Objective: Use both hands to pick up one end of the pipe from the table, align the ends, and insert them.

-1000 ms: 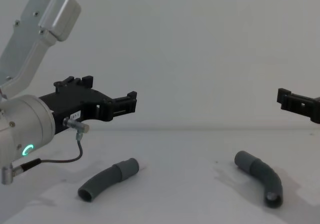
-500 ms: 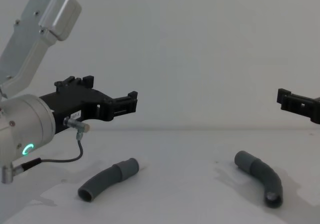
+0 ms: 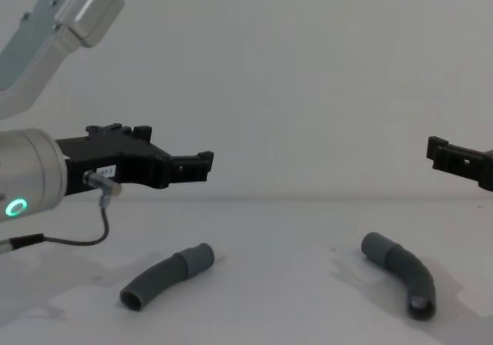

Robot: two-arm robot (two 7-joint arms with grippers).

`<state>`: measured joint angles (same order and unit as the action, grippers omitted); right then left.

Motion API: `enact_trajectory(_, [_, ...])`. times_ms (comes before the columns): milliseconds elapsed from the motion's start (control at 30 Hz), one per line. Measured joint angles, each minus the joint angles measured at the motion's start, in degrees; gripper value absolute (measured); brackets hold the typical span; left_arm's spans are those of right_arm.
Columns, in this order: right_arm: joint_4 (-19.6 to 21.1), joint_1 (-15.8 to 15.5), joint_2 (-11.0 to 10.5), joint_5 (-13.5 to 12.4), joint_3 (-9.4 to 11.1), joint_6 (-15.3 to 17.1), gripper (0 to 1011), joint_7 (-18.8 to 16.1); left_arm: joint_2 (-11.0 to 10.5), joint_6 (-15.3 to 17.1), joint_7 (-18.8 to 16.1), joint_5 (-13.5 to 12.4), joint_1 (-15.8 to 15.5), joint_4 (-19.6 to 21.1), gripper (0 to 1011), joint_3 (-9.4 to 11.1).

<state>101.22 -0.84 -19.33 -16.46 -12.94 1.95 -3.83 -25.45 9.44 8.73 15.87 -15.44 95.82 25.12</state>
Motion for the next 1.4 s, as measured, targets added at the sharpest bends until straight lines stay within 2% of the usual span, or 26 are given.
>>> enact_trajectory(333, [0.0,0.0,0.0,0.0,0.0,0.0,1001,0.0,-3.73,8.58,6.56,2.49,-2.75,0.81,1001,-0.34])
enact_trajectory(767, [0.0,0.0,0.0,0.0,0.01,0.0,1000,0.0,-5.14,14.35,12.56,4.02,-5.89,-0.92,1001,0.74])
enact_trajectory(1067, [0.0,0.0,0.0,0.0,0.0,0.0,1001,0.0,-5.53,17.78,14.04,4.78,-6.73,-1.79,1001,0.99])
enact_trajectory(1400, [0.0,0.0,0.0,0.0,0.0,0.0,1001,0.0,-5.44,20.07,14.35,4.85,-6.87,-2.23,1001,1.08])
